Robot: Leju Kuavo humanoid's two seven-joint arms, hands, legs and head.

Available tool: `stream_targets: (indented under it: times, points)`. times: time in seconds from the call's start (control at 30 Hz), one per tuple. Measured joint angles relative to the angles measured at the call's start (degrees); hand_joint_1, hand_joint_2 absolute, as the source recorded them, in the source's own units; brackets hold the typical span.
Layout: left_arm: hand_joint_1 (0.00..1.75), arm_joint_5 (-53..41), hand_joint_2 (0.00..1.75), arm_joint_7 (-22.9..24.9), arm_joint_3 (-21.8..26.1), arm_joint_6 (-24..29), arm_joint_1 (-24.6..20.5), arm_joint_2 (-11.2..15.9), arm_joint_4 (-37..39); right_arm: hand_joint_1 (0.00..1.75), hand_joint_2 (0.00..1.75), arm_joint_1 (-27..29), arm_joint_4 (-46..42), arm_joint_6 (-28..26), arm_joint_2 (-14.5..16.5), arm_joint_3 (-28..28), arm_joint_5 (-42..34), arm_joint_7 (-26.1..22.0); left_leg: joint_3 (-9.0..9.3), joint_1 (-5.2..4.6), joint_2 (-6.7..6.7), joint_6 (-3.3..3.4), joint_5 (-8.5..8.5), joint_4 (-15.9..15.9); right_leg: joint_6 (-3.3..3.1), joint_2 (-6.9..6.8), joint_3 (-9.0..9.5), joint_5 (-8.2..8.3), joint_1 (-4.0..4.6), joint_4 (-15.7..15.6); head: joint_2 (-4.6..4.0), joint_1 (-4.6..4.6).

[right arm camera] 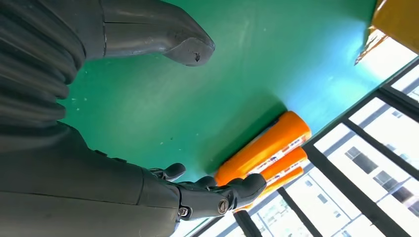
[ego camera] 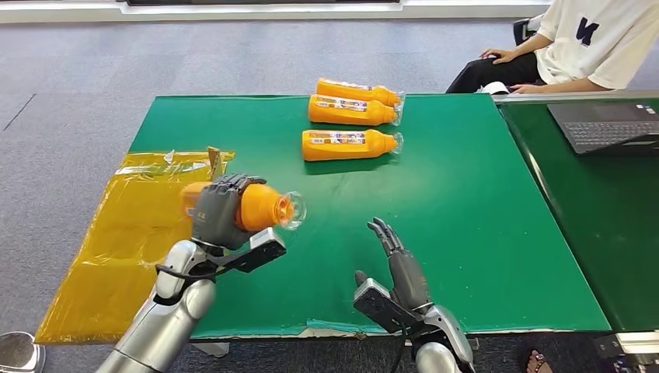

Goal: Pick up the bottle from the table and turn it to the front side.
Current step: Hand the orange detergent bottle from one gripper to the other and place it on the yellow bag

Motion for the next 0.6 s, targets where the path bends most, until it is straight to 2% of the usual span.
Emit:
stream_targets:
  times: [0.07,0.17,0.33,0.6]
  points:
    - [1.75,-8.1,1.75,1.3,1.7,4.1,2.6,1.5,-1.6,0.00,1.75,-0.9,0.7,0.3,0.0,0.4,-0.2,-0.7,0.00,0.00,-0.01,0.00,0.00,0.0,-0.01,-0.01,0.00,-0.02,0.00,0.0,-0.01,0.00]
    - [1.75,-14.5,1.75,2.2,4.2,6.5,7.0,3.1,-3.9,0.00,1.75,-2.2,1.8,0.9,0.3,1.2,0.0,-1.0,0.00,0.00,-0.01,-0.01,-0.01,0.0,-0.04,-0.02,-0.01,-0.04,0.00,0.0,0.00,-0.01]
    - [1.75,-16.7,1.75,2.4,7.9,7.2,12.5,4.5,-6.8,0.00,1.75,-3.7,3.4,1.4,0.4,1.7,-0.1,-1.1,-0.02,0.00,-0.06,-0.01,-0.01,0.0,-0.04,-0.09,-0.02,-0.04,0.00,0.0,0.00,-0.01]
    - [1.75,-20.5,1.75,3.3,11.2,6.5,17.7,5.9,-9.4,0.00,1.75,-5.3,5.9,2.0,0.4,2.1,-0.6,-1.6,0.00,0.00,-0.06,-0.01,-0.01,0.0,-0.04,-0.09,-0.01,-0.04,0.00,0.0,0.00,-0.01]
